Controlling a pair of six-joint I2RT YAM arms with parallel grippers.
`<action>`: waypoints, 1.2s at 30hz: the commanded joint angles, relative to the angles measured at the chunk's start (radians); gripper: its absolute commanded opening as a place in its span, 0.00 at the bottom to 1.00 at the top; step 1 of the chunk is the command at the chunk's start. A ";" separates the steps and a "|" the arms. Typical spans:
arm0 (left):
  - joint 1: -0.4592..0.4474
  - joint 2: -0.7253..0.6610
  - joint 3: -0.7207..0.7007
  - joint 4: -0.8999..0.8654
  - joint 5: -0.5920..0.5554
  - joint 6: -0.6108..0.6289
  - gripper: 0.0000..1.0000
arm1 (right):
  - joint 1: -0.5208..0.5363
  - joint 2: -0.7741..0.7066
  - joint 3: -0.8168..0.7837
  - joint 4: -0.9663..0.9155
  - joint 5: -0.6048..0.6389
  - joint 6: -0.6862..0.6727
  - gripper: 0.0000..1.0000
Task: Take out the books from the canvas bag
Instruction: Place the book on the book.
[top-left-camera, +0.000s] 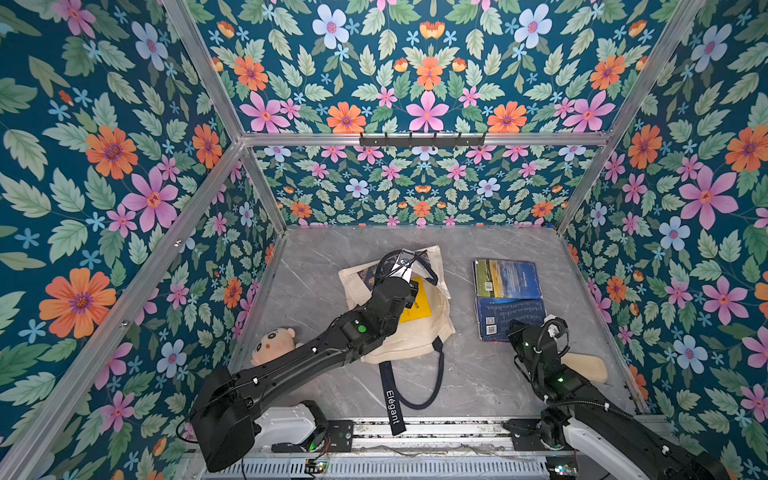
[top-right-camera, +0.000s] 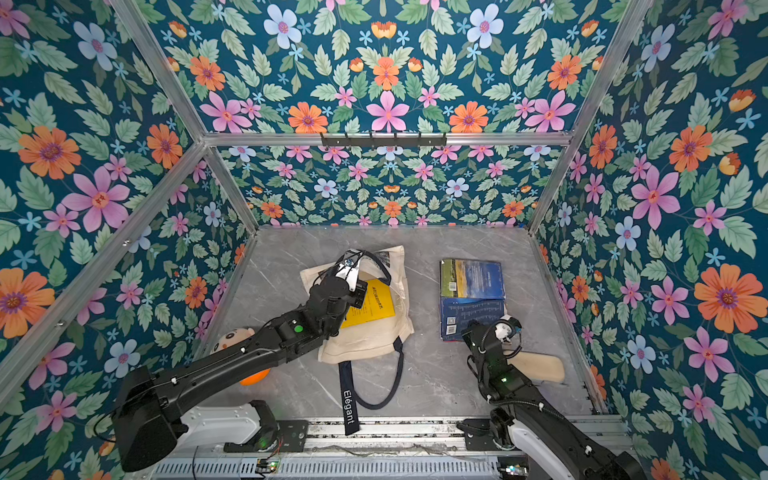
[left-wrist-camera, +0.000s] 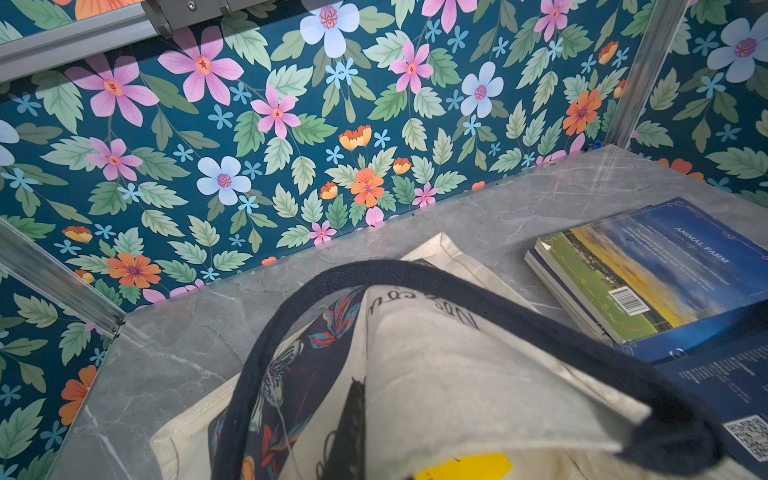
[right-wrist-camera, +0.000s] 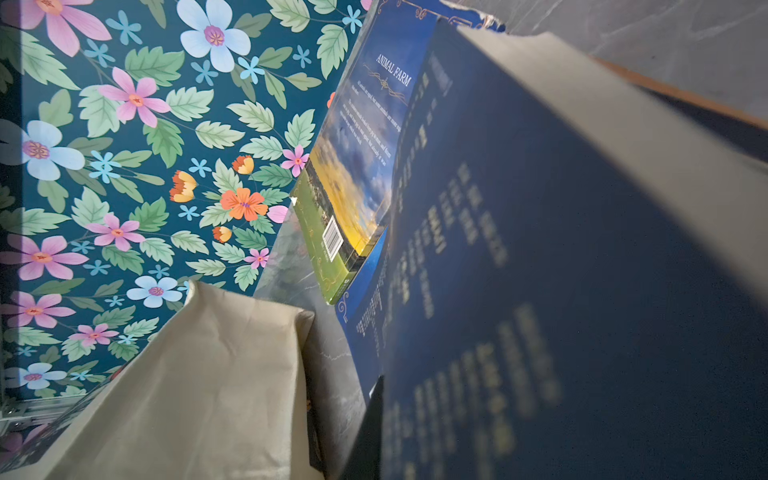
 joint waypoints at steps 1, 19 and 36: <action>0.001 -0.001 0.006 0.015 -0.004 -0.011 0.00 | -0.015 0.031 -0.004 0.016 -0.026 0.026 0.00; 0.001 -0.003 0.005 0.015 -0.001 -0.003 0.00 | -0.033 -0.104 -0.054 -0.136 -0.003 0.093 0.32; 0.001 0.004 0.008 0.010 0.003 -0.002 0.00 | -0.038 -0.237 -0.064 -0.243 -0.027 0.134 0.67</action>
